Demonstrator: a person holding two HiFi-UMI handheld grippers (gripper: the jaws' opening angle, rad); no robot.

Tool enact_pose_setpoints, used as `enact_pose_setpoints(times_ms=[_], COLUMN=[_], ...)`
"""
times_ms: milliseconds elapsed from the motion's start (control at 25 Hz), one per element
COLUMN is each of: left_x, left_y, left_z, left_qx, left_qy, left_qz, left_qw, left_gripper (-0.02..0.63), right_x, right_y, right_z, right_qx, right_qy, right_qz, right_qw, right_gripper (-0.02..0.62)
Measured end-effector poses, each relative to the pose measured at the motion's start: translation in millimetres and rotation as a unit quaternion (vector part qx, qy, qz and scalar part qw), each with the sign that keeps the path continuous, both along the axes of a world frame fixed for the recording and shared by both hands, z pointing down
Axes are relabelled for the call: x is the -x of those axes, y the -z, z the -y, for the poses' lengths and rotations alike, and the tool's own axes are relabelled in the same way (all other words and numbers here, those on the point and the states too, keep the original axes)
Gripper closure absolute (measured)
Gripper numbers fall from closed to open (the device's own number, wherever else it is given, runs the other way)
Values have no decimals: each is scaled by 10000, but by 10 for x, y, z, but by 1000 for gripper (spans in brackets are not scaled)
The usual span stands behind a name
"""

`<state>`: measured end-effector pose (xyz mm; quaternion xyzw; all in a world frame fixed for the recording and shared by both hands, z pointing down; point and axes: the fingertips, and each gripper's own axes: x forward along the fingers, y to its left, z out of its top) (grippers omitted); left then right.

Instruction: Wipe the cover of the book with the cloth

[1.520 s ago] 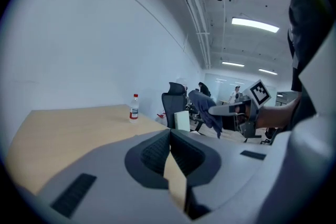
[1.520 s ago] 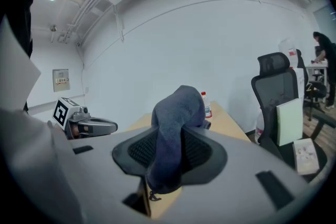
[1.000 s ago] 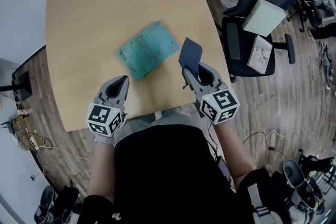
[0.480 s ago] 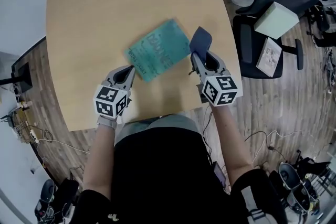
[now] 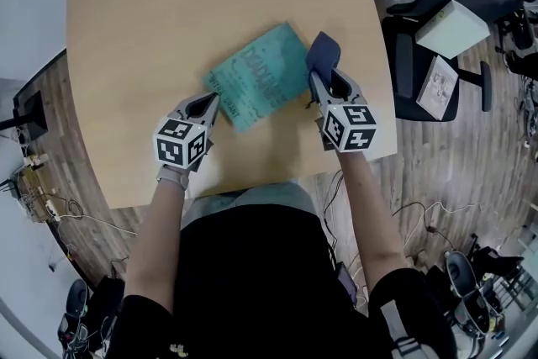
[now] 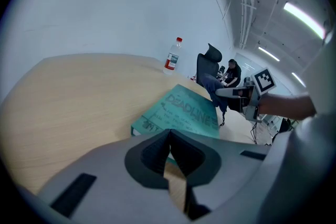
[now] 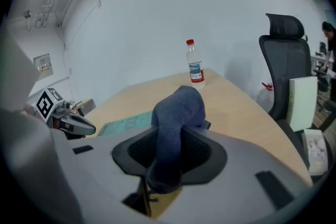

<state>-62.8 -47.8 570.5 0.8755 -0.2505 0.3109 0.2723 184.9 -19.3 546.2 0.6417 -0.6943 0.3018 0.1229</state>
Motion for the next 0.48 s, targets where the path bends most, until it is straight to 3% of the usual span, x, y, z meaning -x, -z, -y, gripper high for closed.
enact_pose_setpoints(times_ms=[240,480], left_x=[0,-11], left_y=[-140,-140], left_z=[16,17], left_qx=[137,223], left_qy=[-15,-76], left_qz=[5,-147], left_qw=[9999,9996], left_gripper=[584,586], right_x=[54,100], right_y=[-166,-205], right_z=[46,39], right_qx=[40,-256], right_qy=[15,-169], right_qz=[-141,-429], right_qw=[9999,9986], right_gripper=[465,463])
